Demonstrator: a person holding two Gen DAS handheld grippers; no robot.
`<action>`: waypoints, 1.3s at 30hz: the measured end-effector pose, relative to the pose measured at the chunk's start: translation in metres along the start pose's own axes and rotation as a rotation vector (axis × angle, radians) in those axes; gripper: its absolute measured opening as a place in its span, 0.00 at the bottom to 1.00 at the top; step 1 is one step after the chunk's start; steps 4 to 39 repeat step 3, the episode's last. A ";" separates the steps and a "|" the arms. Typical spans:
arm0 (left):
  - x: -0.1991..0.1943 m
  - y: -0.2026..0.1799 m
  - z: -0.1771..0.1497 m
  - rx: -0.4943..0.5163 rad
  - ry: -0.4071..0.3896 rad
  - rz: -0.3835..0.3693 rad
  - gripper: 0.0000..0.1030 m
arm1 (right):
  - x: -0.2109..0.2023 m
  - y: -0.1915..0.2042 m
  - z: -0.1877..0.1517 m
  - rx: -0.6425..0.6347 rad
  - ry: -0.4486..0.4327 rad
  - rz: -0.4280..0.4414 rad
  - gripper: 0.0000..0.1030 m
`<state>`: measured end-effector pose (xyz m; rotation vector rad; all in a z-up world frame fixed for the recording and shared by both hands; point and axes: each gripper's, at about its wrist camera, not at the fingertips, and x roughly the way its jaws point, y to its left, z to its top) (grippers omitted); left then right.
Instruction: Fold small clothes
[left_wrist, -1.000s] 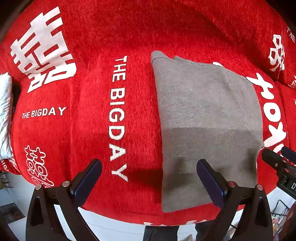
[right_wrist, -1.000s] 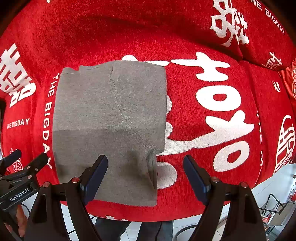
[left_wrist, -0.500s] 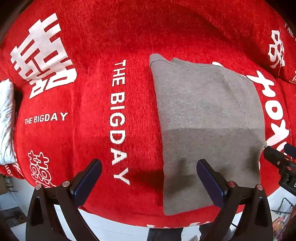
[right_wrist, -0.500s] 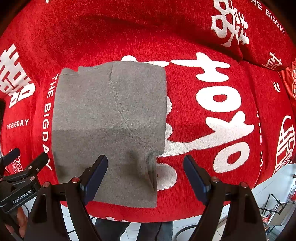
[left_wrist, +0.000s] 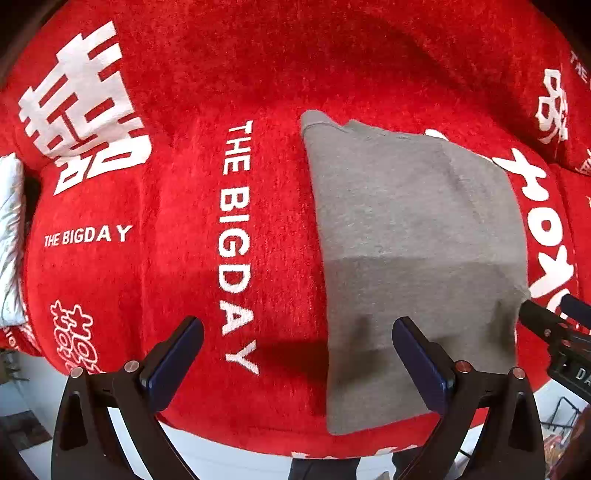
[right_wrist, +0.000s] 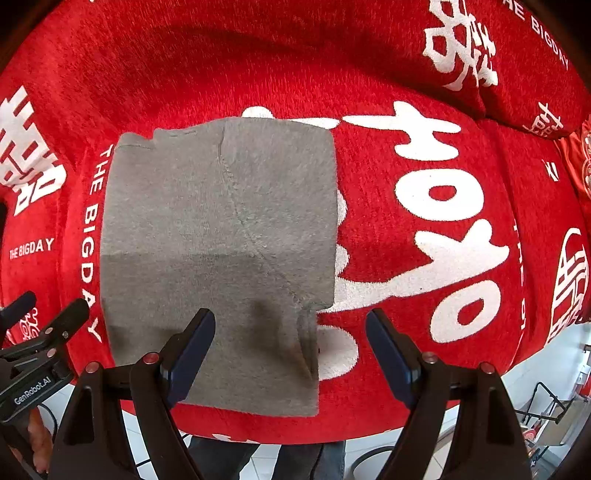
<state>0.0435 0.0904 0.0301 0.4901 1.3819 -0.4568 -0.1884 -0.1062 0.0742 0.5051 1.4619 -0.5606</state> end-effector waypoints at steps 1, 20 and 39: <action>-0.001 0.000 0.000 0.005 -0.007 0.000 0.99 | 0.000 0.001 0.000 0.001 0.000 -0.002 0.83; -0.002 0.000 0.001 0.016 -0.013 -0.001 0.99 | 0.000 0.001 0.000 0.004 0.001 -0.004 0.83; -0.002 0.000 0.001 0.016 -0.013 -0.001 0.99 | 0.000 0.001 0.000 0.004 0.001 -0.004 0.83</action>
